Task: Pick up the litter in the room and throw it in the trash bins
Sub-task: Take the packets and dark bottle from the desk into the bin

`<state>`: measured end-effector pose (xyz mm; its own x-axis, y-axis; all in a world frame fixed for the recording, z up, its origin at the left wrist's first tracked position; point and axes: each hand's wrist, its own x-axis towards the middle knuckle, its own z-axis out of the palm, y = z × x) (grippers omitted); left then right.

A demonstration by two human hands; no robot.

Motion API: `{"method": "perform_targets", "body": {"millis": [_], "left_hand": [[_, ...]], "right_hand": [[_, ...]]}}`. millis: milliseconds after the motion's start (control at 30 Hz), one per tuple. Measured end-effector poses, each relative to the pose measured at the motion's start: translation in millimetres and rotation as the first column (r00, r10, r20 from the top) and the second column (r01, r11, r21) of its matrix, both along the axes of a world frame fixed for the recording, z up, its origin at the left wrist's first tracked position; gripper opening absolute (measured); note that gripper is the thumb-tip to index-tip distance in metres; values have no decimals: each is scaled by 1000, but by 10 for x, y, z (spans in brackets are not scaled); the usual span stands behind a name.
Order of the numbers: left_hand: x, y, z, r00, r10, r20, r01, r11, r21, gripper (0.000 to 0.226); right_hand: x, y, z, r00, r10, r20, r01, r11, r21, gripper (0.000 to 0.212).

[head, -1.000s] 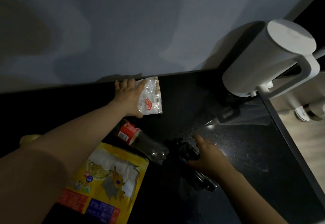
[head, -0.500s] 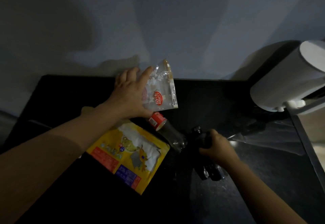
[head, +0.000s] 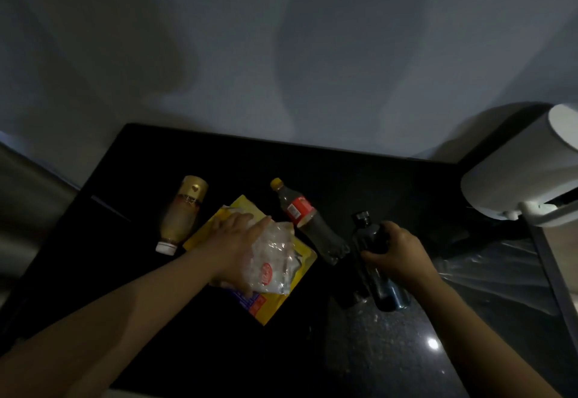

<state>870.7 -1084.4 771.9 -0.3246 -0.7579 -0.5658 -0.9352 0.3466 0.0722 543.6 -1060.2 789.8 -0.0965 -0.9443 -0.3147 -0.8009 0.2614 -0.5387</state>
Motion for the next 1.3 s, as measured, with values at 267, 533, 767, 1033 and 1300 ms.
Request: {"method": "perform_targets", "body": {"millis": [267, 533, 767, 1033, 1300], "left_hand": [[-69, -221, -242, 997, -25, -68, 28, 999, 39, 132], [-193, -445, -409, 983, -159, 91, 155, 986, 56, 133], [-160, -410, -610, 997, -57, 46, 60, 996, -63, 106], [-70, -332, -567, 988, 151, -17, -150, 987, 51, 106], [-342, -57, 60, 894, 307, -325, -261, 949, 179, 50]], "right_hand": [[134, 36, 6, 999, -19, 47, 19, 1000, 8, 53], [242, 38, -49, 994, -67, 83, 64, 998, 29, 53], [308, 73, -69, 980, -145, 135, 147, 989, -11, 56], [285, 223, -18, 935, -287, 208, 302, 953, -40, 60], [109, 422, 268, 907, -322, 271, 349, 935, -58, 64]]}}
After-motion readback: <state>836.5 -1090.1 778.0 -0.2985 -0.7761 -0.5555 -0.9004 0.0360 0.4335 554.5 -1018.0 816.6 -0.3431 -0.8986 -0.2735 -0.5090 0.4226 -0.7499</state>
